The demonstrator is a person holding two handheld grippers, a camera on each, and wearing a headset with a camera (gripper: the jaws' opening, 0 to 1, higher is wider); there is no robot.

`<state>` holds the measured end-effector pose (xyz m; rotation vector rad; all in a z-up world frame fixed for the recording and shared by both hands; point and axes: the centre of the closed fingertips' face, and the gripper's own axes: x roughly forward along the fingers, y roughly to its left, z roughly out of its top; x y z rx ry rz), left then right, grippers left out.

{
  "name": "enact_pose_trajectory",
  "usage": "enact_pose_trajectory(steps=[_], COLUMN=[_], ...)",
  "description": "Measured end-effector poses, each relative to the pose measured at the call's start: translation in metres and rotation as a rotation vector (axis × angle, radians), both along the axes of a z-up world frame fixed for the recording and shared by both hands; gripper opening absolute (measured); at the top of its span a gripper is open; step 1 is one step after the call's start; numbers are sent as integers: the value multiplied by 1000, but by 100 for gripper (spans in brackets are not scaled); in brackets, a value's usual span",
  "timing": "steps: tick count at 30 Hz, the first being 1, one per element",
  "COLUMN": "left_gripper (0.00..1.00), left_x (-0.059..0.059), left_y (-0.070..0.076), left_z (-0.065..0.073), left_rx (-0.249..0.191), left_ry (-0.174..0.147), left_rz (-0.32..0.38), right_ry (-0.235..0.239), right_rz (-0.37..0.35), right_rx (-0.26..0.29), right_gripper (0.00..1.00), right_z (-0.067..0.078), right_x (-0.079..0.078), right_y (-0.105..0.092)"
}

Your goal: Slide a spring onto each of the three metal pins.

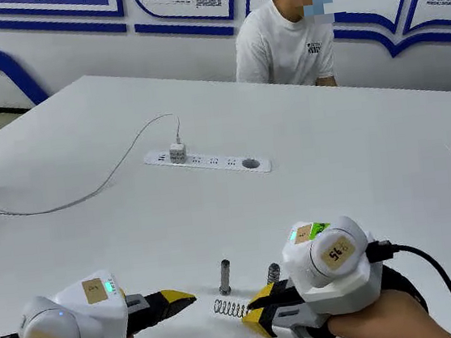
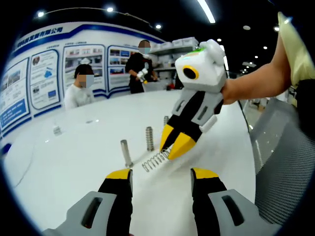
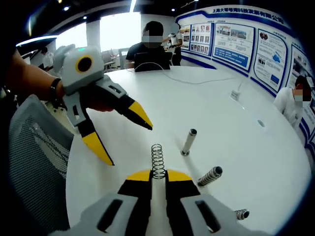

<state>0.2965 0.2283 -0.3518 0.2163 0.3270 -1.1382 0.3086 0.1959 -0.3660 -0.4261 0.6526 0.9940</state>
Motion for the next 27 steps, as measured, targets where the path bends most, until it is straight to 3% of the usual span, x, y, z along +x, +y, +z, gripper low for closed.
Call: enact_pose_trajectory(steps=[10,27], left_gripper=[45,25], left_x=[-7,-24], left_y=[-6,-18], left_z=[-1,-2], left_rx=[27,69], left_ry=[-23,-80], left_rz=[-43,-149], right_ry=[13,78], right_rz=[94,184], right_rx=[-33,-63], right_gripper=[11,11], right_z=[11,14], right_x=[-23,-45], right_y=[-1,-1])
